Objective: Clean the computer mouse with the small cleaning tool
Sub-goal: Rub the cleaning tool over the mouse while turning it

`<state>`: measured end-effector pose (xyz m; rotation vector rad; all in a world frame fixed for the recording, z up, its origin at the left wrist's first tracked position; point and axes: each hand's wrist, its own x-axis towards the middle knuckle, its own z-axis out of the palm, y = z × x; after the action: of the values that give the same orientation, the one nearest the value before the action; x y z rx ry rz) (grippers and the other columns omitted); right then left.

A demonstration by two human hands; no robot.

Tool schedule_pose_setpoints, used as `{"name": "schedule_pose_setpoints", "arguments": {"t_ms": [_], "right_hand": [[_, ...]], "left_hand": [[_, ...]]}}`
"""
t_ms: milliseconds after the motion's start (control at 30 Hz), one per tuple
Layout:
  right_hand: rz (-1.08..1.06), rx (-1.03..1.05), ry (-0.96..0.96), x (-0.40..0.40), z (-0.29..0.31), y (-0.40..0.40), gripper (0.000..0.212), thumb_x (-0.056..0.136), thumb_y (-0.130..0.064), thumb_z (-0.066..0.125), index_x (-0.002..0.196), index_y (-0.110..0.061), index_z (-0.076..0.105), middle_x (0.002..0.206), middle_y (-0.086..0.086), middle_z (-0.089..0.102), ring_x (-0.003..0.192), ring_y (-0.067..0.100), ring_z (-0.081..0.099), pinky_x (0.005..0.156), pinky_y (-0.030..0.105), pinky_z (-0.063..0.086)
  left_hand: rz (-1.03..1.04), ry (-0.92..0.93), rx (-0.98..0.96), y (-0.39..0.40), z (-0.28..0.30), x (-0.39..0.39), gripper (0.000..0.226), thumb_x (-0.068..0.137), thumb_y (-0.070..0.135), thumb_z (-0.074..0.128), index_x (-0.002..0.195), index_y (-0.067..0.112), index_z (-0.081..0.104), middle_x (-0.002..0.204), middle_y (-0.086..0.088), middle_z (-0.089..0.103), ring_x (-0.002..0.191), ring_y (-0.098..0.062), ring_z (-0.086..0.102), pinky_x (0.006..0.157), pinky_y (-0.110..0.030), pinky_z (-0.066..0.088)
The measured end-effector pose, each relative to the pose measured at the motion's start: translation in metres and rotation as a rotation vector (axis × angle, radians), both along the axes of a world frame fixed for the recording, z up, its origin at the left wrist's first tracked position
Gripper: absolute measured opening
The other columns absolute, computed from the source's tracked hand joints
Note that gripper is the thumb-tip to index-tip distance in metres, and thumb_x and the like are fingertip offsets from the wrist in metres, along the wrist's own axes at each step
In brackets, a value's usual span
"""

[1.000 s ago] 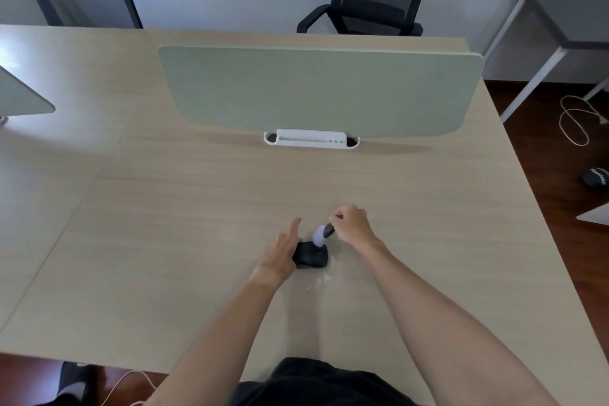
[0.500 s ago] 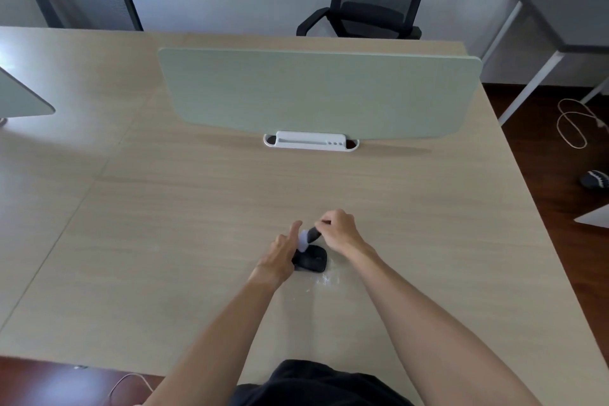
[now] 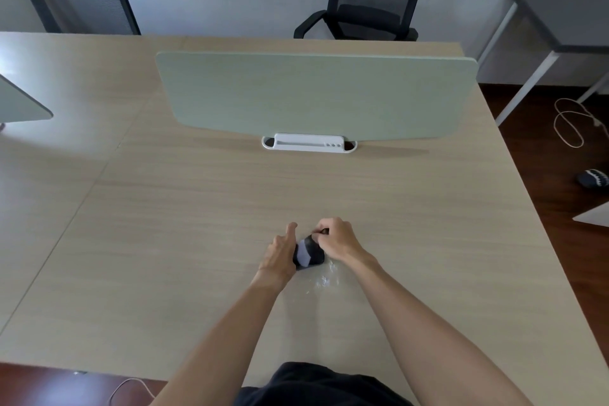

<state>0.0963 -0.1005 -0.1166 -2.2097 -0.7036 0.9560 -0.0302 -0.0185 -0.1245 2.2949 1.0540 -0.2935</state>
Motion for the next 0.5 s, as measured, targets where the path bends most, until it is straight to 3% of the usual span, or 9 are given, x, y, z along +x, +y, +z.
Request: {"name": "schedule_pose_setpoints", "arguments": {"t_ms": [133,233,333,433,500], "right_hand": [[-0.037,-0.059,-0.124,0.001,-0.009,-0.009,0.016,0.085,-0.004,0.054,0.088,-0.004,0.069,0.092,0.013,0.071,0.089,0.031,0.065,0.075,0.035,0.055],[-0.035,-0.182,-0.287,0.014,-0.009,-0.016,0.018,0.083,-0.002,0.046,0.087,-0.002,0.064,0.091,0.012,0.067,0.085,0.034,0.062,0.068,0.036,0.05],[-0.061,-0.076,-0.208,0.017,-0.006,-0.015,0.015,0.084,-0.004,0.051,0.082,-0.004,0.066,0.085,0.008,0.068,0.082,0.028,0.063,0.066,0.031,0.049],[-0.022,0.038,-0.047,0.007,-0.002,-0.008,0.011,0.086,-0.007,0.059,0.082,-0.009,0.069,0.086,0.005,0.069,0.08,0.018,0.061,0.062,0.017,0.045],[0.005,0.04,-0.033,0.0,-0.006,-0.005,0.01,0.088,-0.009,0.061,0.088,-0.008,0.071,0.092,0.008,0.07,0.086,0.021,0.063,0.069,0.023,0.048]], "left_hand": [[0.01,0.016,0.011,-0.001,0.003,0.001,0.071,0.079,-0.009,0.054,0.136,0.023,0.026,0.107,-0.013,0.053,0.097,-0.035,0.057,0.065,-0.04,0.047],[0.015,0.005,0.024,-0.001,0.001,-0.001,0.074,0.074,-0.014,0.051,0.134,0.023,0.027,0.101,-0.011,0.056,0.086,-0.031,0.056,0.06,-0.04,0.048],[0.014,0.004,0.031,0.0,0.002,-0.001,0.071,0.075,-0.013,0.053,0.132,0.023,0.029,0.102,-0.01,0.056,0.083,-0.03,0.054,0.057,-0.037,0.044],[-0.006,0.02,0.038,0.0,0.003,0.0,0.064,0.077,-0.007,0.057,0.13,0.02,0.034,0.104,-0.012,0.057,0.091,-0.033,0.058,0.061,-0.037,0.043],[-0.021,0.026,0.029,0.001,0.004,0.0,0.062,0.078,0.0,0.063,0.13,0.02,0.036,0.105,-0.013,0.058,0.095,-0.035,0.059,0.064,-0.037,0.045]]}}
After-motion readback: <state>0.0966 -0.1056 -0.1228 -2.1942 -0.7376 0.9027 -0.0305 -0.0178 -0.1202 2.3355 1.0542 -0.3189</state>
